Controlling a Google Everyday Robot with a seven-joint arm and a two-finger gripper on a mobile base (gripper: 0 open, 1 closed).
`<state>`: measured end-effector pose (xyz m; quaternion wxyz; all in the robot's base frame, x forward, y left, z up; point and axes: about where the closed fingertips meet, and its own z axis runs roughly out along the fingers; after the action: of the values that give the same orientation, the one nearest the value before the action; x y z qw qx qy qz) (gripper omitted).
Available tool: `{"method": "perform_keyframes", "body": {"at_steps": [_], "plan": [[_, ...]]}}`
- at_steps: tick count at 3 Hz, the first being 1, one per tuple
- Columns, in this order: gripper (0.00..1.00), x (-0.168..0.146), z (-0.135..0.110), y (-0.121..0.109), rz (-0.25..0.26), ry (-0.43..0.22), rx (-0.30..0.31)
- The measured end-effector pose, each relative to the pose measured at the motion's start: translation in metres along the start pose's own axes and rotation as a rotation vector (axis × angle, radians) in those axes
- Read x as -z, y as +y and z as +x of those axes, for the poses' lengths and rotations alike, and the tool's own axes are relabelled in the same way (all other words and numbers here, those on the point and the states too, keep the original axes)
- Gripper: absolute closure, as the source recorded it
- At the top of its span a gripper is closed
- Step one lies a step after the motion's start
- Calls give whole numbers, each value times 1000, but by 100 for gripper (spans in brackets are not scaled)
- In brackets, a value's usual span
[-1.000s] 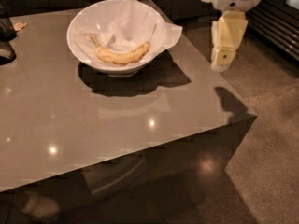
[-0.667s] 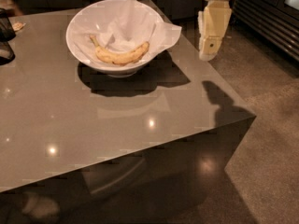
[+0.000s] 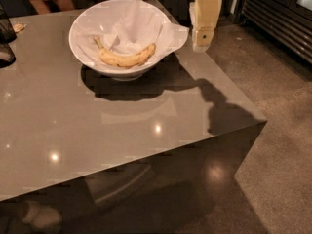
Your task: Pick banana from white bowl
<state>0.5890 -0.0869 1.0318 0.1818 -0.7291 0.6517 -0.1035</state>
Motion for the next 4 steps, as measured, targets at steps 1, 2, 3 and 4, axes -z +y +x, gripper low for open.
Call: {"method": "perform_keyframes", "body": {"at_steps": [1,2,3,4], "plan": [[0,-2,-7,-13,13,-49,22],[0,-1,-29,-37,38,-81,93],[0,-13,-59,-63,33,-109,175],[0,-11,-65,-73,68,-124,177]]}}
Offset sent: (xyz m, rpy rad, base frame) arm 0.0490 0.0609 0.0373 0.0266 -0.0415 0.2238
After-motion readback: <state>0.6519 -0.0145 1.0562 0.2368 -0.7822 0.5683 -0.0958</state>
